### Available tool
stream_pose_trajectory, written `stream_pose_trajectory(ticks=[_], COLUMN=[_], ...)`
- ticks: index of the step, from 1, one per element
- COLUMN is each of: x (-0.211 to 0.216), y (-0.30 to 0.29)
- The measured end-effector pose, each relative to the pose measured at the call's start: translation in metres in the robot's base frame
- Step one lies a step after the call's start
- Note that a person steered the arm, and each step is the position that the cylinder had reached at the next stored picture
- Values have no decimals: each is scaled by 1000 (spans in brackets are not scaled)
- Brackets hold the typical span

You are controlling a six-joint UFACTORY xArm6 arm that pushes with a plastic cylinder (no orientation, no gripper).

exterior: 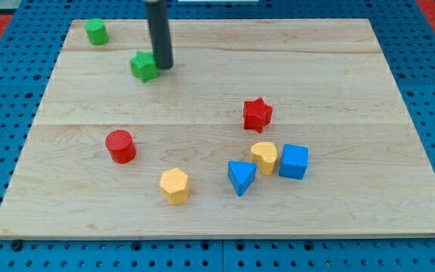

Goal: Move the blue triangle to the center

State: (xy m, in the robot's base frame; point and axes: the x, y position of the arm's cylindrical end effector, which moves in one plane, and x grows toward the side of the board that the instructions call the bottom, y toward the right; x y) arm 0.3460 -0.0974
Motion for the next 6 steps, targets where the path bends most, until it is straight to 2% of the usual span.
stream_pose_trajectory(ticks=[1, 2, 3, 4, 5, 6], x=[38, 39, 110, 231, 238, 197], y=[68, 208, 260, 255, 163, 96])
